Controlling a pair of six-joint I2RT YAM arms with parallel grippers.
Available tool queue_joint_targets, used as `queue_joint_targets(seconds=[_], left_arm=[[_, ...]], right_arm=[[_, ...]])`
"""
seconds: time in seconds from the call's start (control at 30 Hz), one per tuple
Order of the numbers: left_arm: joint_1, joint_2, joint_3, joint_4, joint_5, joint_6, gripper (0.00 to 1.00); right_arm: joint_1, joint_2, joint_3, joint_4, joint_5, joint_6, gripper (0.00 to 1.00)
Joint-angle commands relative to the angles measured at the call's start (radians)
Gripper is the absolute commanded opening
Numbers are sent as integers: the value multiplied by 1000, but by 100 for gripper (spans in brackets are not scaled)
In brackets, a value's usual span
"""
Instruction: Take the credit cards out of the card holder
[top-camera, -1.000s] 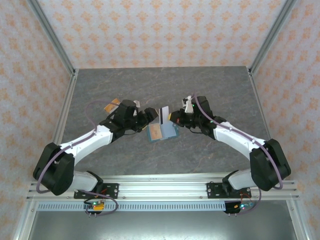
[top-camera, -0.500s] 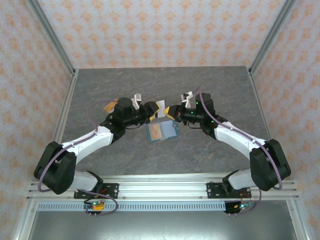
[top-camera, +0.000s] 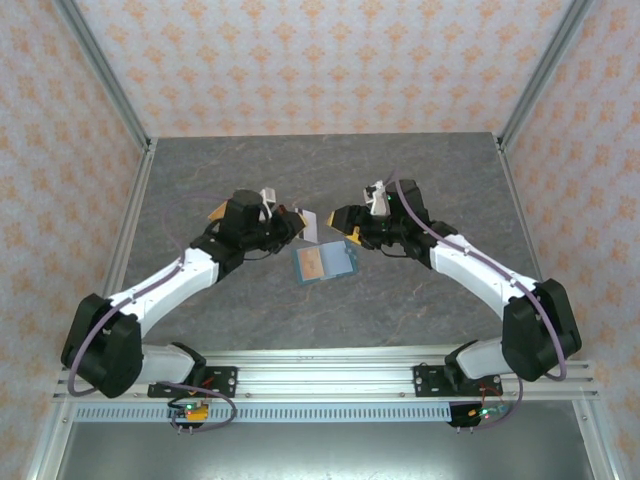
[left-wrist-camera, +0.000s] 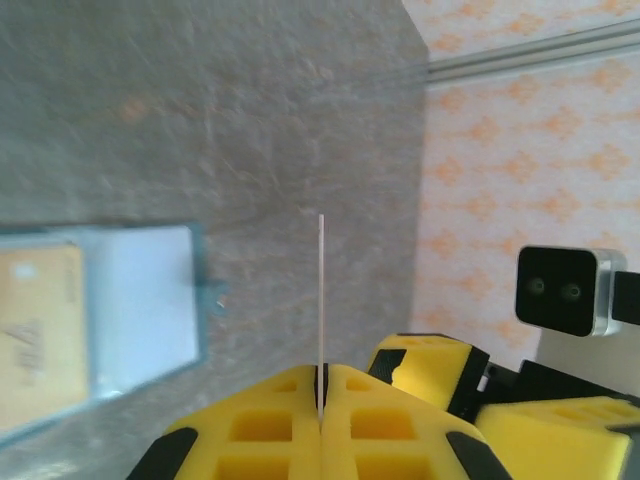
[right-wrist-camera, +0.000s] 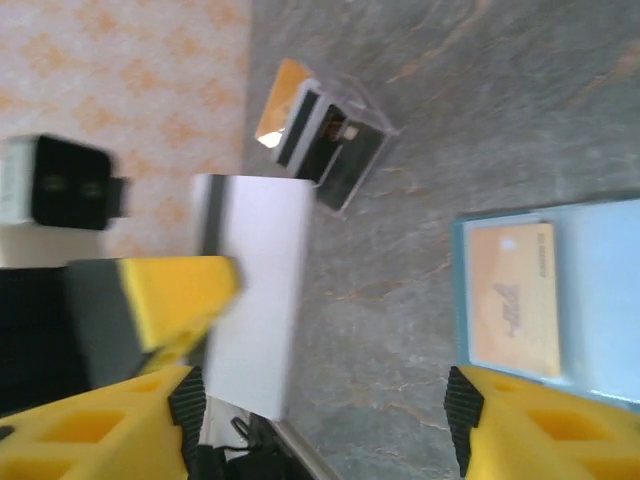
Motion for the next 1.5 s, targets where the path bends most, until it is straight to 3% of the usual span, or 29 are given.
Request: queue_joint_targets(seconds=[0.0, 0.17, 0.33, 0.57, 0.87, 1.17, 1.47], left_arm=[[44, -49, 133, -373, -146, 281, 0], [104, -18, 287, -628, -290, 618, 0], [111, 42, 414, -744, -486, 916, 0], [141, 123, 409, -715, -505, 1233, 0], [204, 194, 336, -592, -457, 1446, 0], [273, 331, 383, -542, -390, 1513, 0], [314, 431, 444, -558, -399, 1584, 0]], right_arm=[[-2, -8, 30, -182, 151, -174, 78], [-2, -36, -12, -163, 214, -216, 88], [-2, -49, -30, -167, 262, -244, 94], [-2, -42, -54, -136, 282, -259, 100], [-2, -36, -50, -151, 248, -288, 99], [-2, -10, -37, -167, 246, -292, 99], [-2, -22, -36, -187, 237, -292, 99]])
